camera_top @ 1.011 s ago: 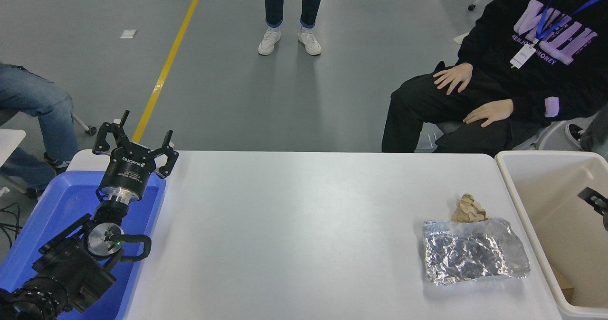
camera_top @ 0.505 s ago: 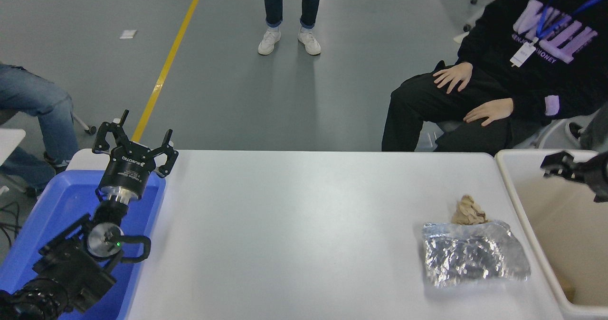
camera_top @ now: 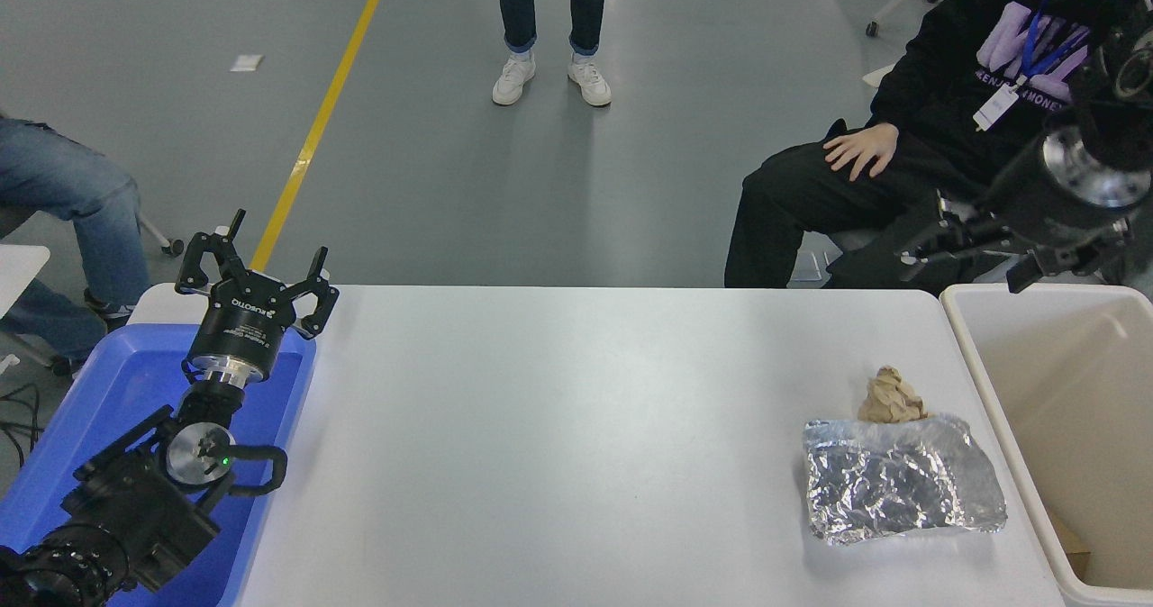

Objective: Pick up paper cup place in dustbin

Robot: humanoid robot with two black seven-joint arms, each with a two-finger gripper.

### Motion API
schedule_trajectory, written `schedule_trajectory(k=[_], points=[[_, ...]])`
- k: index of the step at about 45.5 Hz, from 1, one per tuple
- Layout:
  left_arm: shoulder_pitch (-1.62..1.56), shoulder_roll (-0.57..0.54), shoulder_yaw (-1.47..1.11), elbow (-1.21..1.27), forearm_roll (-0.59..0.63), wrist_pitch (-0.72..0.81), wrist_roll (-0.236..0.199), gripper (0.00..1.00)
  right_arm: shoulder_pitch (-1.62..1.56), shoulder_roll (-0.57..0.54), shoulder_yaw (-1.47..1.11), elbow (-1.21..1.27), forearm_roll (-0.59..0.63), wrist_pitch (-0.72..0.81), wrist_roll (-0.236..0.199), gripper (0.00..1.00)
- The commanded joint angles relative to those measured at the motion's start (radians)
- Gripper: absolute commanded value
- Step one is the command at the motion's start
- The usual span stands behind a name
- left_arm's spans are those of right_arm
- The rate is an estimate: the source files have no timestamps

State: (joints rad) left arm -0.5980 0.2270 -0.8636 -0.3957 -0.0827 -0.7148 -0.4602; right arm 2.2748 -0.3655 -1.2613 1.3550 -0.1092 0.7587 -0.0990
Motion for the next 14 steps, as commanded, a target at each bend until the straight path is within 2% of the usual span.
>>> schedule_trajectory(k=[1,14], points=[[0.000,0.000,0.000,0.000,0.000,0.000,0.000,0.98,0.046,0.043,0.048,0.035,0.002,0.027,0.001,1.00],[0.000,0.000,0.000,0.000,0.000,0.000,0.000,0.98,0.049,0.039,0.042,0.033,0.000,0.027,0.001,1.00]])
